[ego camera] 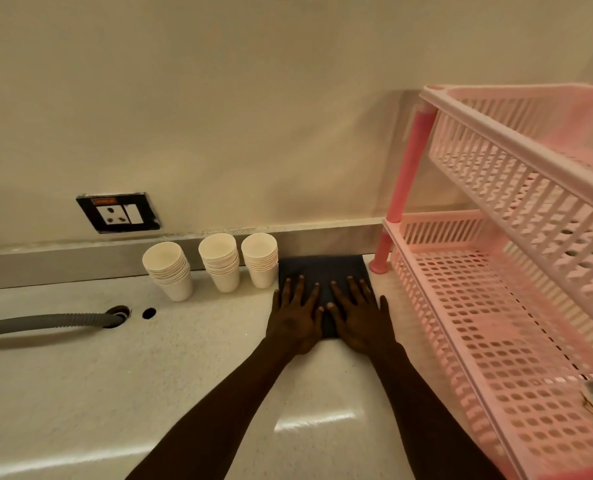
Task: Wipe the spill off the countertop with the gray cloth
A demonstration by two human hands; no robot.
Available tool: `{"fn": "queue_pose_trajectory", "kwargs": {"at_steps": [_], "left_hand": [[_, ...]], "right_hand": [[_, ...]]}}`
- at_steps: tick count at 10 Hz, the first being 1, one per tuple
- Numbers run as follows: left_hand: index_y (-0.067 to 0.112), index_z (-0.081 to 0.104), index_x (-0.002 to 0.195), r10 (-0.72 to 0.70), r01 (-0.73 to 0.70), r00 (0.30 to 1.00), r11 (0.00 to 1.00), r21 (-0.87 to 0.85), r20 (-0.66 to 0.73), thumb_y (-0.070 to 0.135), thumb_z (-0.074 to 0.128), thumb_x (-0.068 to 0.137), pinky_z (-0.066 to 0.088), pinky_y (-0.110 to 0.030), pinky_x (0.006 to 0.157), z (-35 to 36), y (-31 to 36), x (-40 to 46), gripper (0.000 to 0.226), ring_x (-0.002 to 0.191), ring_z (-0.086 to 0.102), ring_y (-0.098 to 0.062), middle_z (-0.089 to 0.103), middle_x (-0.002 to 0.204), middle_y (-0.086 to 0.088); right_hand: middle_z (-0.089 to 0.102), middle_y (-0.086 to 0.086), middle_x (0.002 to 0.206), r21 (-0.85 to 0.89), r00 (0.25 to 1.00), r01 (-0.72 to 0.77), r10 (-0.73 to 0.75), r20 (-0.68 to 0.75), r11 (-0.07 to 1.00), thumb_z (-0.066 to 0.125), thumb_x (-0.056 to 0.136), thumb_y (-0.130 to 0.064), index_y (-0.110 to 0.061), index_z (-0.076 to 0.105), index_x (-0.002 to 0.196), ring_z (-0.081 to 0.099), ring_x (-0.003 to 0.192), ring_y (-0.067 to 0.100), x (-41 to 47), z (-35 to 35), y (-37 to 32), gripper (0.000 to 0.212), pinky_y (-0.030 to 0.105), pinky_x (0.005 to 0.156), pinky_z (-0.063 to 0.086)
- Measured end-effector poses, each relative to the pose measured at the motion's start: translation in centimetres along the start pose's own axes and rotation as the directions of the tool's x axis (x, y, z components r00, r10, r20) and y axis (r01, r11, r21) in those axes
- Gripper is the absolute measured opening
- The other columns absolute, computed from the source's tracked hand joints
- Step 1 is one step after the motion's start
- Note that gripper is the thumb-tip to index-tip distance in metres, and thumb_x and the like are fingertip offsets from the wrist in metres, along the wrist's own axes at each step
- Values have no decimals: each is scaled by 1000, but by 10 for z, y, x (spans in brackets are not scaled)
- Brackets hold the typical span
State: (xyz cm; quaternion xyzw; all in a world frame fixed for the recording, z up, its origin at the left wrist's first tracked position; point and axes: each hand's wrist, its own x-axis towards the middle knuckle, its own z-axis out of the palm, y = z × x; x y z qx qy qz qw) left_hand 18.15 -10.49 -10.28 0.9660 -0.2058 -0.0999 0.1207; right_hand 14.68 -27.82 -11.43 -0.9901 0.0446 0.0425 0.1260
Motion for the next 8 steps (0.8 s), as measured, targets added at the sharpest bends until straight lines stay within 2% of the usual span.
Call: {"fn": "queue_pose_trajectory", "kwargs": {"at_steps": [1,2,4,5,6,7,8], "left_hand": [[35,-6,160,46,-46,999,998,41,0,58,16,102,-7,-48,127,-3,-6,0,67,155,-22,-26,-18,169,-3],[33,-5,160,96,-93,992,995,42,-77,59,15,101,-5,-46,128,-2,-5,-4,68,155,-21,-26,-16,170,-4],[33,-8,160,70,-70,998,997,36,7,60,16,102,-10,-41,123,2,-2,-10,69,155,-20,-25,-17,169,-3],[30,-3,161,64,-67,996,997,-47,-56,58,20,102,-3,-40,125,-6,1,-19,69,158,-8,-26,-3,171,-5],[26,10,161,28,-66,979,981,-184,-204,58,24,101,17,-41,127,-14,0,-43,69,156,16,-25,19,169,-5],[27,14,161,70,-156,919,968,-196,-387,60,24,102,23,-38,126,-24,-6,-79,68,156,17,-20,19,169,-1],[35,2,160,99,-196,873,968,-157,-477,63,20,101,8,-29,124,-37,-23,-111,68,156,-3,-9,3,169,8]], "right_hand": [[-14,-6,170,-15,1000,2,-2,25,1000,14,98,-70,-49,-7,157,-15,156,19,1,-5,5,66,61,121,-7],[-17,-3,169,-2,1000,13,-13,0,1000,9,93,-75,-48,-9,157,-18,155,21,2,-8,4,71,59,118,-14],[-16,-2,170,-36,1000,14,-14,17,999,10,96,-71,-44,-11,158,-17,155,20,-10,-4,3,70,59,120,-11],[4,7,171,16,989,-7,9,-149,1000,18,99,-66,-32,12,162,2,157,25,-17,-14,-3,72,52,123,-2],[34,15,162,122,908,20,32,-417,992,26,98,-61,-18,38,155,31,150,32,-34,-22,-22,73,48,122,26],[29,15,164,60,879,120,-78,-470,991,30,99,-62,-20,34,157,27,151,33,-63,-19,-51,72,51,121,29],[14,9,170,9,893,251,-228,-388,968,30,98,-70,-26,20,161,13,156,31,-84,-10,-71,77,55,121,19]]}}
